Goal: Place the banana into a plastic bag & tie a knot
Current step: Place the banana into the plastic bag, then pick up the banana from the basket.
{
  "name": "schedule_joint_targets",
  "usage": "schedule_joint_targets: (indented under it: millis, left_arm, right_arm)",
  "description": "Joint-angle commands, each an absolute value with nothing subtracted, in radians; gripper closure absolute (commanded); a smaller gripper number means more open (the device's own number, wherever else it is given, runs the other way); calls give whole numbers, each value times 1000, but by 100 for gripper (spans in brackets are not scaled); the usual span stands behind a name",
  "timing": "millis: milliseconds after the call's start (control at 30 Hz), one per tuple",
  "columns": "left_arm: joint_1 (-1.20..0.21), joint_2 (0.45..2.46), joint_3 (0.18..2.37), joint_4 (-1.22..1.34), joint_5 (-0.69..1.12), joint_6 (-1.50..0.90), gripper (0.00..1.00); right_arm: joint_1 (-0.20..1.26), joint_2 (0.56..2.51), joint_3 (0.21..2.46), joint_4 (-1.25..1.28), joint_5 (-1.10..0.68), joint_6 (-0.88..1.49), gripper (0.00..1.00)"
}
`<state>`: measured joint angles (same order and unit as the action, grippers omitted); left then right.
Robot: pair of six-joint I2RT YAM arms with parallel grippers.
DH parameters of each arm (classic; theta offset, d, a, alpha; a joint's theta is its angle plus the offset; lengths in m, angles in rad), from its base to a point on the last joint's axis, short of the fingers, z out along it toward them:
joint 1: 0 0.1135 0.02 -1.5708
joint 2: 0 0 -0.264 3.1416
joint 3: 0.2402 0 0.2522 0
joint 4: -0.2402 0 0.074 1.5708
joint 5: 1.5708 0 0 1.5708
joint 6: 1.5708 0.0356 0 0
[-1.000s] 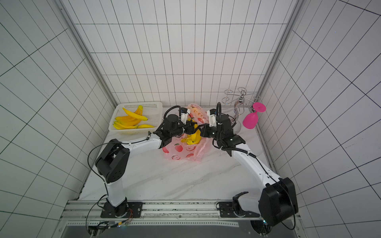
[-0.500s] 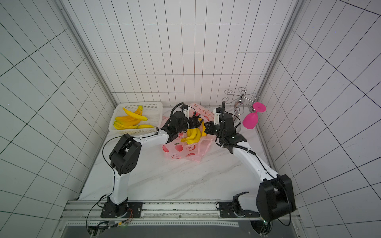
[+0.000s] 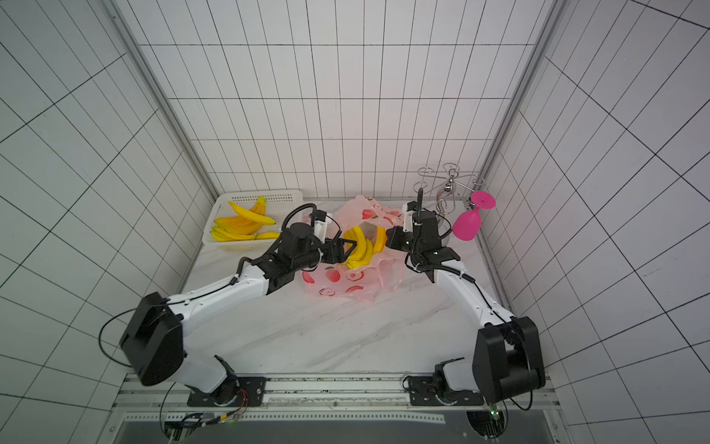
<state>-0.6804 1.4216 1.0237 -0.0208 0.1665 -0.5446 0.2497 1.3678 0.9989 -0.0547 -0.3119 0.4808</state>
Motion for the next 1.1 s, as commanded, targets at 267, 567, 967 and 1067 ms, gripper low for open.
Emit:
schedule_joint_targets:
  millis: [267, 567, 967, 1067]
  left_arm:
    - [-300, 1403, 1236, -459, -163, -567, 20]
    - [-126, 1784, 1548, -569, -167, -608, 20]
    - [-47, 2231, 2000, -777, -99, -636, 26]
    - [-43, 2259, 2003, -770, -105, -653, 25]
  right_arm:
    - [242, 1343, 1036, -33, -352, 465, 100]
    - [242, 1313, 985, -19, -378, 466, 100]
    - [243, 1316, 958, 3, -411, 471, 100]
    - [243, 1317, 947, 12, -413, 474, 100]
